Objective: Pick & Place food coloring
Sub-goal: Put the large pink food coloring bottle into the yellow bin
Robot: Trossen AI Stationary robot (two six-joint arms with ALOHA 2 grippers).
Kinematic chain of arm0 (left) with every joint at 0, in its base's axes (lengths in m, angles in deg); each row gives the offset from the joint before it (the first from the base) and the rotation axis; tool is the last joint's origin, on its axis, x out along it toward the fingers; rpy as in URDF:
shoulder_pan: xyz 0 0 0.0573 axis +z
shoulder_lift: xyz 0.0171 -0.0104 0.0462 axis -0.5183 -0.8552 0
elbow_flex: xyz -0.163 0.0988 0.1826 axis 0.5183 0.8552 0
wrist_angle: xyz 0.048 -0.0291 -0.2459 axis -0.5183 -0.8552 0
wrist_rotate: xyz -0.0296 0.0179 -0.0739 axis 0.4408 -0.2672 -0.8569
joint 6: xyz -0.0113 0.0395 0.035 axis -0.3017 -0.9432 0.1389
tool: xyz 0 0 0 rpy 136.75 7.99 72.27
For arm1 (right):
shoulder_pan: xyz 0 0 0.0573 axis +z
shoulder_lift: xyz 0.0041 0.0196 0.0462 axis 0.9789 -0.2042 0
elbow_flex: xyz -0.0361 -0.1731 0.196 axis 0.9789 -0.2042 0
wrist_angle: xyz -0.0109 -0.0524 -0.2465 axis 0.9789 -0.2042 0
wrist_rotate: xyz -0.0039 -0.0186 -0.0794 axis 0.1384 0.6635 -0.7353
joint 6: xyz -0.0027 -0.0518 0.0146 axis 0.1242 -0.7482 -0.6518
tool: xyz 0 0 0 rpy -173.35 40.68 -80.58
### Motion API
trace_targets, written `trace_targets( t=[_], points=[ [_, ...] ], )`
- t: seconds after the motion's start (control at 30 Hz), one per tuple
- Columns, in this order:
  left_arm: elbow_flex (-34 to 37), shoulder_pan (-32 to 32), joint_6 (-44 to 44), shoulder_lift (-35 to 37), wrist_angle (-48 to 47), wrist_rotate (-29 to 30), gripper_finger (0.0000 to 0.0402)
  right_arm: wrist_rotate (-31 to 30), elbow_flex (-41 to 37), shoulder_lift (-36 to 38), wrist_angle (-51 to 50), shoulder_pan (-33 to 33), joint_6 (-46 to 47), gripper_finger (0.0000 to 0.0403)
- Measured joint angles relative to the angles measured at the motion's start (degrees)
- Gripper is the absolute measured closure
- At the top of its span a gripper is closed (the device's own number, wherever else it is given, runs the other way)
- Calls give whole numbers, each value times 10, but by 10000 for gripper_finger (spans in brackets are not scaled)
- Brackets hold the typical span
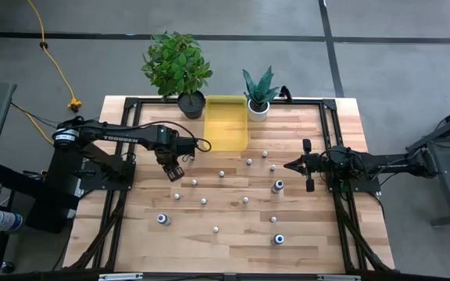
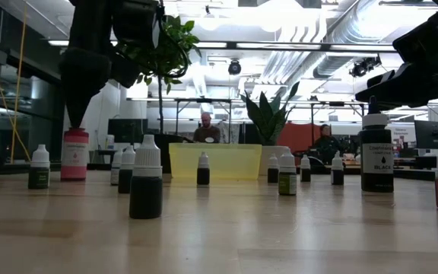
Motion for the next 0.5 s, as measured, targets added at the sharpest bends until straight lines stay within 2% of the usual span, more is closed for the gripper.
trace_targets(
  t=[0.23, 0.5],
  points=[
    [-21, 0, 13, 4, 0, -22, 304, 0, 0, 0, 0, 0, 0, 402],
    [-136, 0, 41, 4, -71, -28, 305, 0, 0, 0, 0, 0, 0, 402]
  ],
)
